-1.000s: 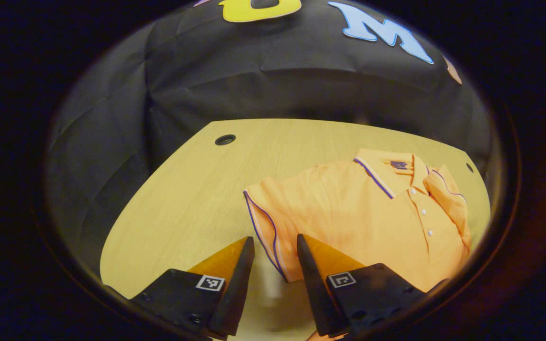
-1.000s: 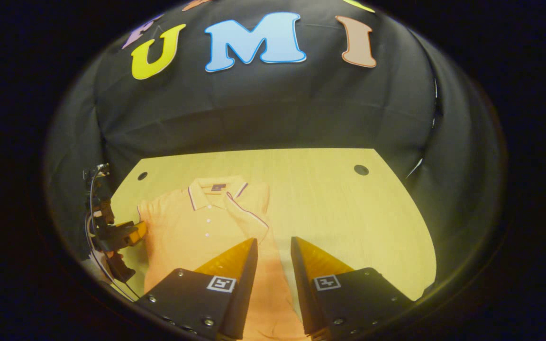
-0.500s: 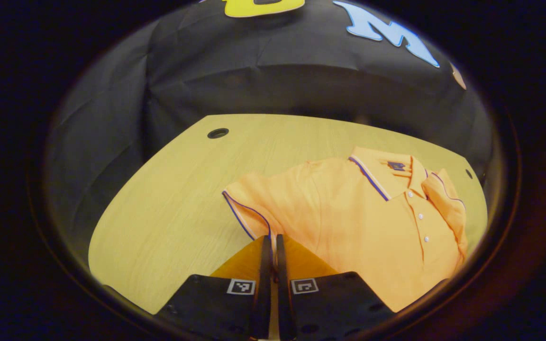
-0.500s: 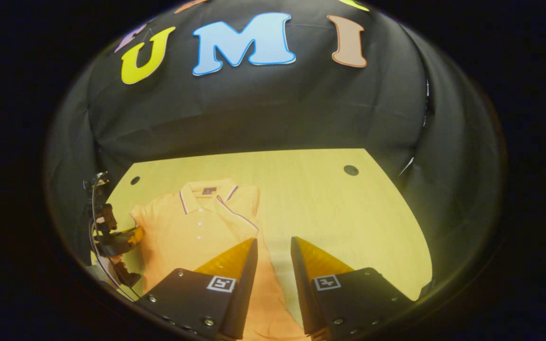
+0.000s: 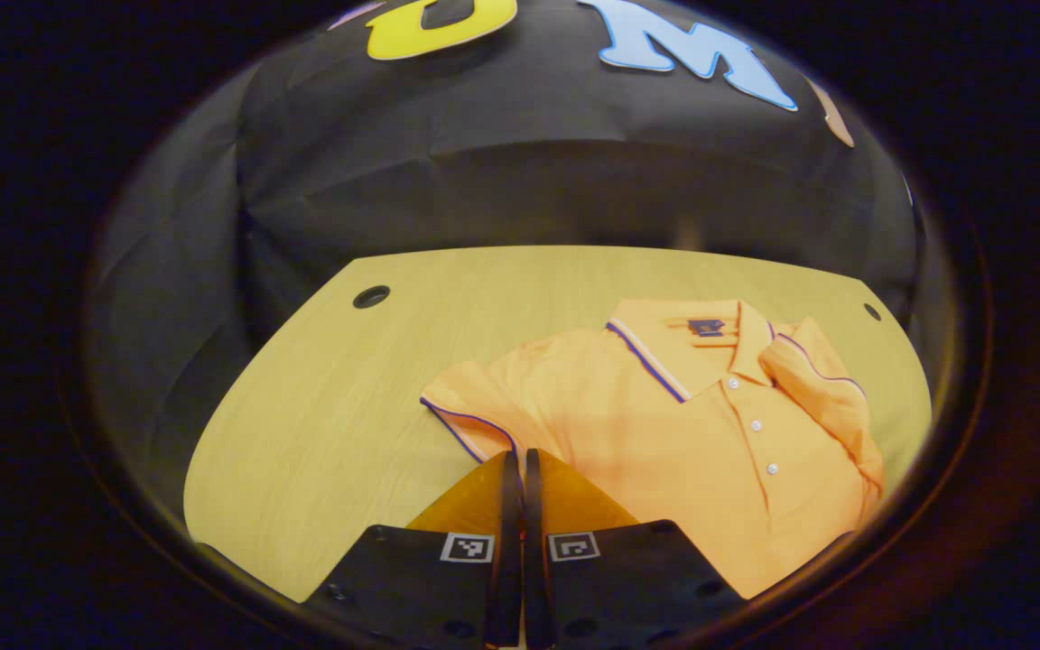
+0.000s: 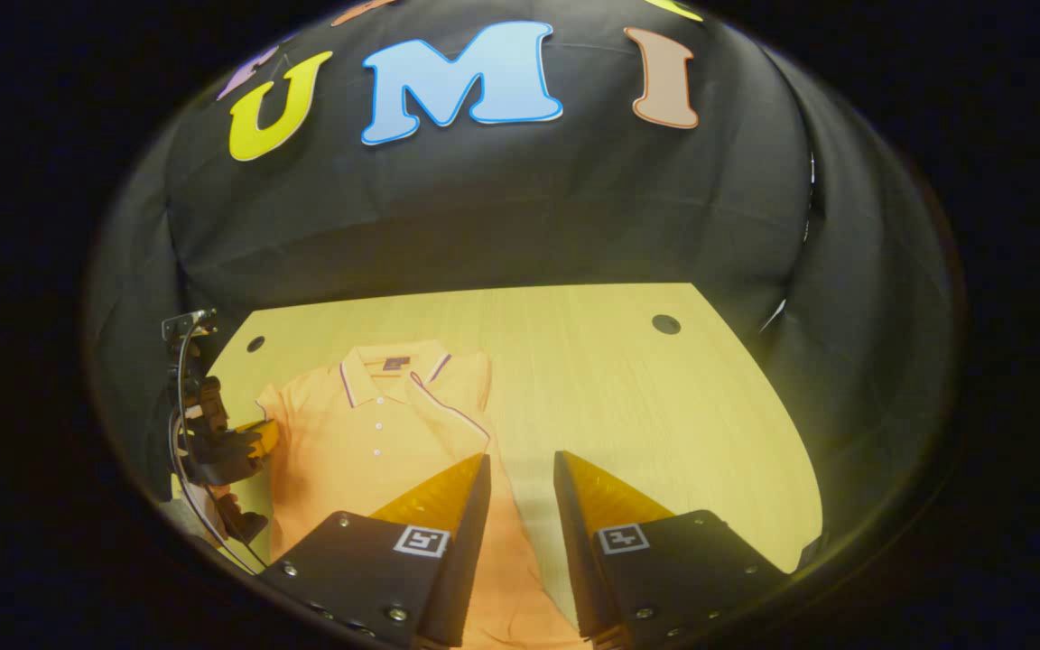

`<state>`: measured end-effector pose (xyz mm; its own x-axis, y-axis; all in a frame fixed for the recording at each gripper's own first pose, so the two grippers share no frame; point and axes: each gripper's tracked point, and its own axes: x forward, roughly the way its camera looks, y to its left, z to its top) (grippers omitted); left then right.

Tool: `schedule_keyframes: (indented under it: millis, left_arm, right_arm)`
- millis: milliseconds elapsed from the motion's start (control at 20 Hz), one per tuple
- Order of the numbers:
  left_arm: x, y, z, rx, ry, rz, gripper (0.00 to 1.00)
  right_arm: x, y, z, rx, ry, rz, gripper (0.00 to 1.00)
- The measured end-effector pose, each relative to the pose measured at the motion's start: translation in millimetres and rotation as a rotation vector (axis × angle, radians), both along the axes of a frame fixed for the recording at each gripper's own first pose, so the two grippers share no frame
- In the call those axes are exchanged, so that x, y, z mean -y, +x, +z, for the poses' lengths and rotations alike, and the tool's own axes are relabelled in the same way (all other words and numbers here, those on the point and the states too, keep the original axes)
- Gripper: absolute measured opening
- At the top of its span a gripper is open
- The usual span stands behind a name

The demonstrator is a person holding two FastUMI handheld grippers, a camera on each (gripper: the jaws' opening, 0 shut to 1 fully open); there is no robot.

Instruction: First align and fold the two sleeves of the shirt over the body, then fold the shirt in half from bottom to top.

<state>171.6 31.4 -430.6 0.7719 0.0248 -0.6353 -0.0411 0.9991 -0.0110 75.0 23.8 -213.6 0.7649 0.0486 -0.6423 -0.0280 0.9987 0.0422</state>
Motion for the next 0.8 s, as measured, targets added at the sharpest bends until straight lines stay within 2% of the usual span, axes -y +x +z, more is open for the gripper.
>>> schedule_keyframes:
  millis: [350,550,700,750,800]
  left_arm:
    - [92,9,21,0.036,-0.041,-0.183,0.08]
    - [113,6,18,0.019,-0.049,-0.234,0.08]
    - [108,3,16,0.007,-0.061,-0.222,0.32]
    - [105,1,18,0.006,-0.063,-0.214,0.32]
    - [100,-2,20,0.006,-0.064,-0.205,0.38]
  right_arm:
    - [3,-3,-2,-0.007,0.01,-0.02,0.45]
    - [11,-13,-7,-0.02,0.016,-0.031,0.43]
    - [13,-17,-10,-0.029,0.027,-0.035,0.43]
    - [14,-18,-12,-0.033,0.031,-0.035,0.43]
    - [13,-21,-16,-0.038,0.037,-0.034,0.45]
